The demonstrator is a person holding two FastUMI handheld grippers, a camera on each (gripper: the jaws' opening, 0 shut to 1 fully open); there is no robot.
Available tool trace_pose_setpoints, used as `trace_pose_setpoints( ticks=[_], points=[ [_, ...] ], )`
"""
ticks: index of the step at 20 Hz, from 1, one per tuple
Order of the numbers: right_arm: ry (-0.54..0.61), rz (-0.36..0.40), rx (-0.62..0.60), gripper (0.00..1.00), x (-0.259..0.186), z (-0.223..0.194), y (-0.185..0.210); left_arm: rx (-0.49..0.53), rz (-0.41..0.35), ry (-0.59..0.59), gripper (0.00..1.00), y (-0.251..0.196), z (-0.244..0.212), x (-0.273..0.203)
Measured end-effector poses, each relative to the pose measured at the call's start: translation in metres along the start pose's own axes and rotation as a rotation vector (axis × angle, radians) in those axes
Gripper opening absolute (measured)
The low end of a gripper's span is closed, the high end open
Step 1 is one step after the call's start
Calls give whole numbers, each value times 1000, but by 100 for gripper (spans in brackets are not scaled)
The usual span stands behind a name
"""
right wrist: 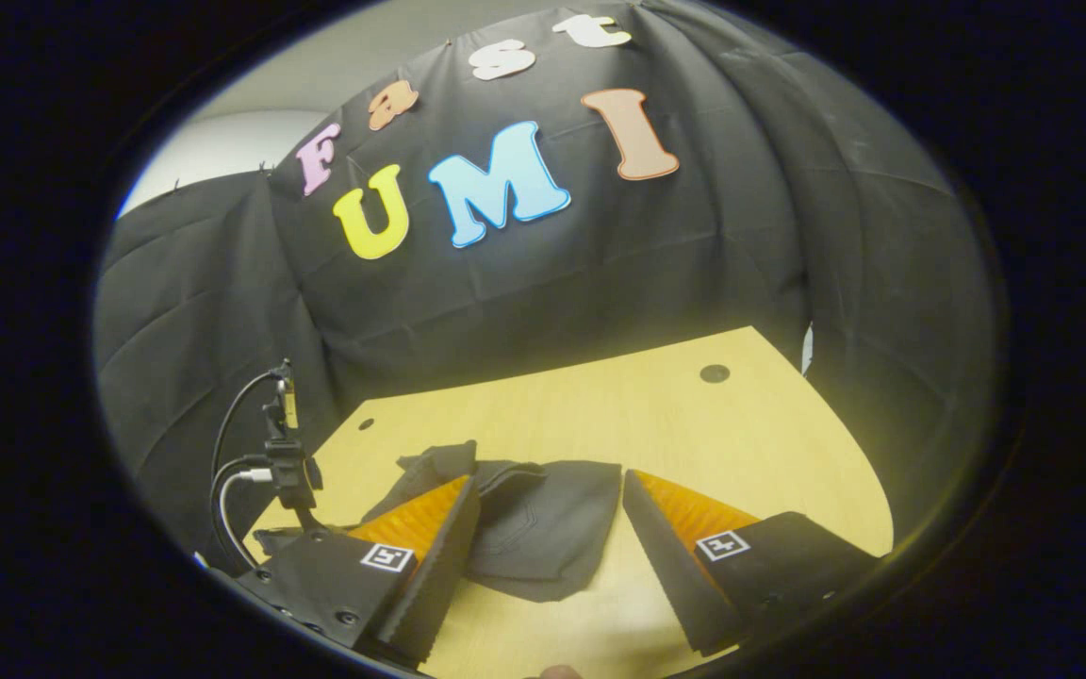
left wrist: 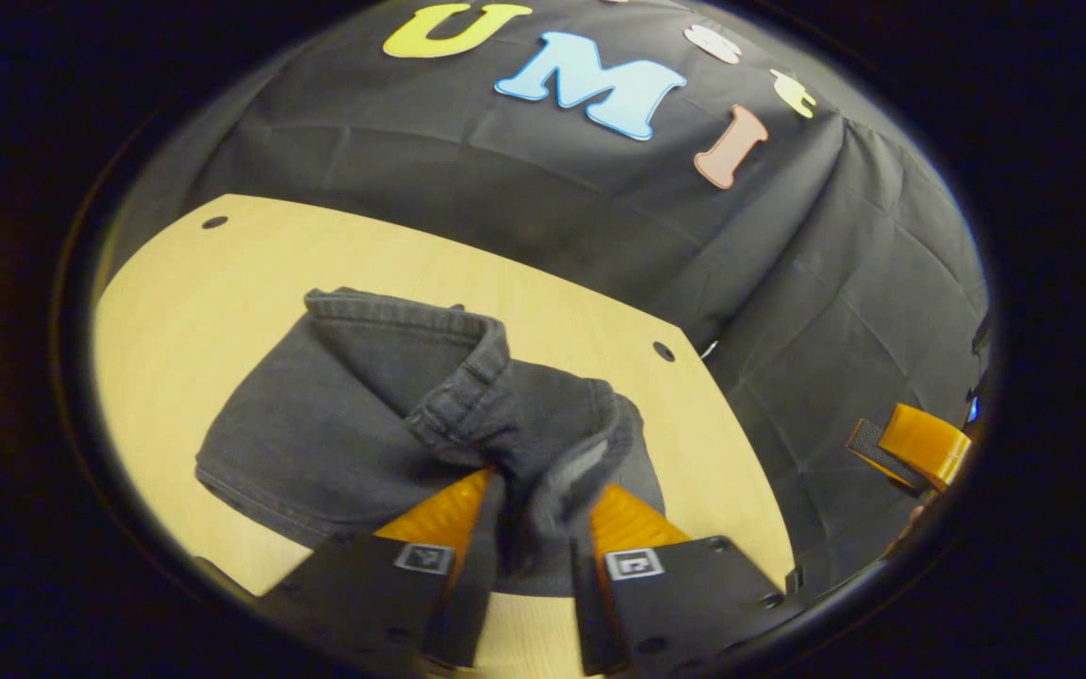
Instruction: Grasp the waist and the cuffs of the jeans and fold them to make the two legs overlap; first hold the waist and fold one-third of the jeans toward the cuffs, then hold the cuffs and fold the remaining one-third in the same direction to finish folding.
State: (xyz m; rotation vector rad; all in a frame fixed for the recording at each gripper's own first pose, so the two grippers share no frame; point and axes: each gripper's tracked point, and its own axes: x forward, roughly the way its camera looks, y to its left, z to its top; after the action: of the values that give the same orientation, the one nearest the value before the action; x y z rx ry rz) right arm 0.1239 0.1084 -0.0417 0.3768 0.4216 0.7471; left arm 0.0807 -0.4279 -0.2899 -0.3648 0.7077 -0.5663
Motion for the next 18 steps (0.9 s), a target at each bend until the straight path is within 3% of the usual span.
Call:
trace_pose_setpoints(
  ticks=[2,3,8,15,18],
  points=[
    [-8,4,16,92,-1,4,4,40,3,-18,92,-10,2,-9],
    [-15,4,15,92,-2,6,6,69,14,-31,100,-13,6,-18],
    [-83,-74,-8,92,-9,15,3,170,57,-171,100,-25,51,-81],
    [-257,-257,-190,93,-35,39,-7,283,198,-532,99,3,168,-190],
    [-297,-293,-219,94,-45,46,-6,360,228,-630,100,8,191,-215]
  ],
)
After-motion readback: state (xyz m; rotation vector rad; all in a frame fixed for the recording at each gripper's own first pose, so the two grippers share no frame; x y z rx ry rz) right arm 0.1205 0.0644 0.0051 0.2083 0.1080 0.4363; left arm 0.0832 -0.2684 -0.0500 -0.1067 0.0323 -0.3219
